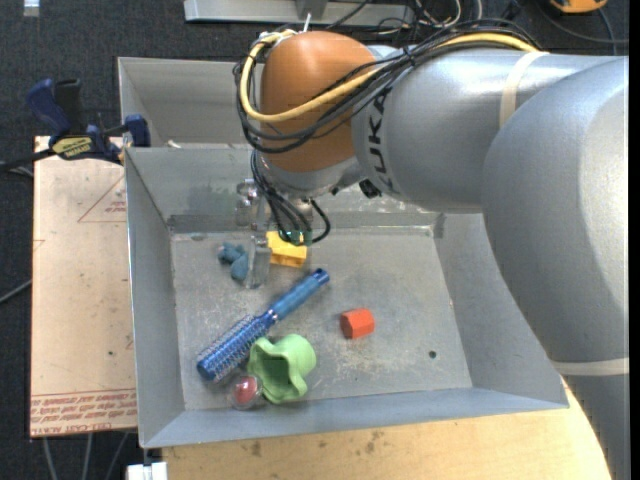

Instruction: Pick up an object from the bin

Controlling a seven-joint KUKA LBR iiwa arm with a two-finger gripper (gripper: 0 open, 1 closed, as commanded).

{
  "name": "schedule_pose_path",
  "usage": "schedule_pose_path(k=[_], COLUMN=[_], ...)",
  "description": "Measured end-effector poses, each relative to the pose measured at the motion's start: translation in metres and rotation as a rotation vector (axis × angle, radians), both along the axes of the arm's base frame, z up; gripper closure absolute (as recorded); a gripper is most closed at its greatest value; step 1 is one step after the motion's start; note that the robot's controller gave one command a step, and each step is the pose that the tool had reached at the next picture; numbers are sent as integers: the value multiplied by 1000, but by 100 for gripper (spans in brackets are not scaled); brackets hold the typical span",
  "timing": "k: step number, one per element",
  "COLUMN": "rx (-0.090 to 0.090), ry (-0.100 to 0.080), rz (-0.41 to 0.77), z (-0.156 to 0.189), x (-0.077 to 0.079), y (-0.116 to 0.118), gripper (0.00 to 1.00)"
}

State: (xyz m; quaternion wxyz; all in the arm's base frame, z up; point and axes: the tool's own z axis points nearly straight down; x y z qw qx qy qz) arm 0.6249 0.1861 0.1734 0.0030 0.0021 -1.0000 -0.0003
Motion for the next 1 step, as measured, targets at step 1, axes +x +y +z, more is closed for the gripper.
schedule_pose_path(k=[1], rx=[0], ry=[-6], rz=[234], z=[-6], x=[-10], y=[-23], gripper=[0])
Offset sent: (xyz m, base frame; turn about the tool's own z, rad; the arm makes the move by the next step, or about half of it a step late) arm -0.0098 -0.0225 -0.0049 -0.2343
